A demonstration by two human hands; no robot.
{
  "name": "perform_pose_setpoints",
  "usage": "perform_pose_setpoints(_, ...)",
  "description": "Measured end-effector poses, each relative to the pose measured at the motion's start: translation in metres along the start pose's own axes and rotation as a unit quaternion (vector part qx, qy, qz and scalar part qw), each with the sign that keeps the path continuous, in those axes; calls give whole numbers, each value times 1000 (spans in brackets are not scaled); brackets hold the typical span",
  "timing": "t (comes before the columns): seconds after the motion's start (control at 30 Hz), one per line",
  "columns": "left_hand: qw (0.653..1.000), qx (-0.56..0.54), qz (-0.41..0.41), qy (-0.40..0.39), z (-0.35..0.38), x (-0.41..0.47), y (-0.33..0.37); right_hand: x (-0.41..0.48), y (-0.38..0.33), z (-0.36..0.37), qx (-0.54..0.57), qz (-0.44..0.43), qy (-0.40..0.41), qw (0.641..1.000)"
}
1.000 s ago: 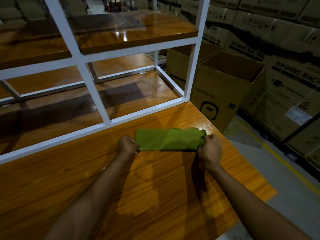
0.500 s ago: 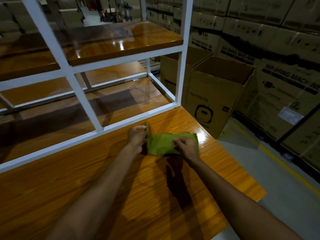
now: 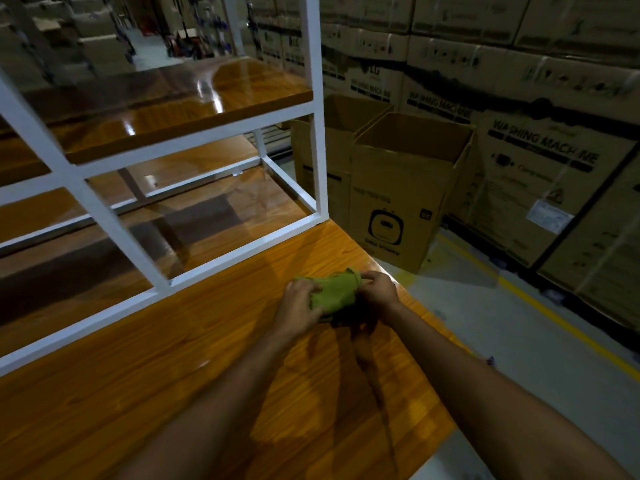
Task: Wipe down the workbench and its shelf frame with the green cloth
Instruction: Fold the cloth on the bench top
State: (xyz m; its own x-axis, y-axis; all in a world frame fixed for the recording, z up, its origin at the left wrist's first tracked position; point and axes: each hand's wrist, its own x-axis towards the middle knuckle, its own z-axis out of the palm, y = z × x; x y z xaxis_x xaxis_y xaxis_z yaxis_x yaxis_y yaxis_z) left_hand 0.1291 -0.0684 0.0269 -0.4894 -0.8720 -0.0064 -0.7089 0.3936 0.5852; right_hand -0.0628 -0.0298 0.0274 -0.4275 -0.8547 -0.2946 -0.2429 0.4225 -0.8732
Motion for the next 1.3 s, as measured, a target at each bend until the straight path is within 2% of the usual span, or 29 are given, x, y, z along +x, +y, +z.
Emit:
perform_pose_setpoints(0.1,993,104,42,-22,9,-6,-12,-1,11,3,-14,6,10,1000)
perform_pose_setpoints(0.23,977,178,112,-17,13,-10,-22,1,11,7,-21,5,37,999)
perform_pose_setpoints(0.37,970,189,154,7,11,-13,-28,3,9,10,-30,-17,73,997)
perform_pose_setpoints(0.53,970,175,168,-3,8,-19,-33,-4,7,9,-18,-107,73,991)
perform_pose_setpoints(0.7,962,198,187,-12,10,-18,-42,-3,16,7,-153,-30,75,985)
perform_pose_setpoints(0.8,957,212,195,-1,5,-19,-43,-10,9,7,-284,-57,101,952)
perform_pose_setpoints(0.83,956,218,197,8,4,-20,-43,-11,8,6,-322,-102,111,935)
perform_pose_setpoints(0.9,961,204,184,31,3,-23,-38,-10,8,4,-369,-248,106,890)
perform_pose_setpoints(0.97,974,172,138,59,5,-23,-27,-3,10,6,-399,-368,51,838)
perform_pose_setpoints(1.03,982,163,81,50,11,-19,-18,2,13,9,-462,-360,-60,808)
perform_pose_setpoints(1.1,983,179,38,2,18,-14,-15,6,21,11,-530,-322,-146,771)
perform_pose_setpoints(1.17,979,196,22,-53,24,-8,-18,4,31,9,-557,-297,-151,761)
perform_pose_setpoints(1.3,972,204,58,-104,33,12,-19,-13,56,1,-518,-266,-77,810)
